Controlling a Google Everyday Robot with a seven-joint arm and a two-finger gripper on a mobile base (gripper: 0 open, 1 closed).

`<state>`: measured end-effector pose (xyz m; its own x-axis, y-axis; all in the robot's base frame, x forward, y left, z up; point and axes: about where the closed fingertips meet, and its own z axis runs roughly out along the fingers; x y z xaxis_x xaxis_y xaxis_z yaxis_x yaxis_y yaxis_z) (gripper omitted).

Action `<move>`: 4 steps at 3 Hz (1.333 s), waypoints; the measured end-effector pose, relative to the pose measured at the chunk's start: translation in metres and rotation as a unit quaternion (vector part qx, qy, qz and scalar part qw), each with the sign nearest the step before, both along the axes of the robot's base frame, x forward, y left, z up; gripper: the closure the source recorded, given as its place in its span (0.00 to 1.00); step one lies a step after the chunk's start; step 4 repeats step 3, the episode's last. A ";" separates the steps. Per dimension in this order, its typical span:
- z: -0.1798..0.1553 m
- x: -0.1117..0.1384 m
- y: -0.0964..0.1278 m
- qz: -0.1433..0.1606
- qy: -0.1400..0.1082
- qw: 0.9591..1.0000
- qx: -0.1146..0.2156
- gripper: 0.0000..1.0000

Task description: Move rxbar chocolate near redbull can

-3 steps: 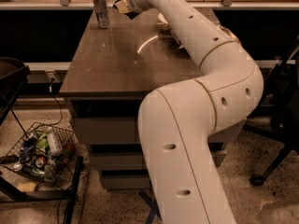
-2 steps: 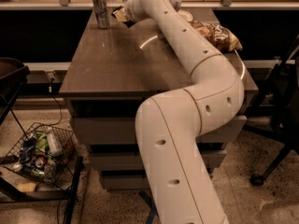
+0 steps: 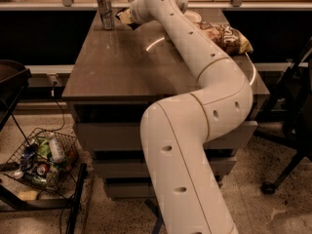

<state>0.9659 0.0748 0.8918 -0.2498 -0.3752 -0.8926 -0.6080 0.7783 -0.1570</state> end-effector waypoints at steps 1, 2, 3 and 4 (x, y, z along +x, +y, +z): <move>-0.002 0.000 0.002 0.001 0.001 1.000 0.000 0.56; -0.006 0.000 0.004 0.002 0.003 1.000 -0.001 0.31; -0.010 0.001 0.007 0.003 0.006 1.000 -0.001 0.02; -0.010 0.001 0.007 0.003 0.006 1.000 -0.001 0.02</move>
Offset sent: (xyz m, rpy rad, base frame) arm 0.0002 0.0016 -0.0023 -0.0006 0.0027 0.0016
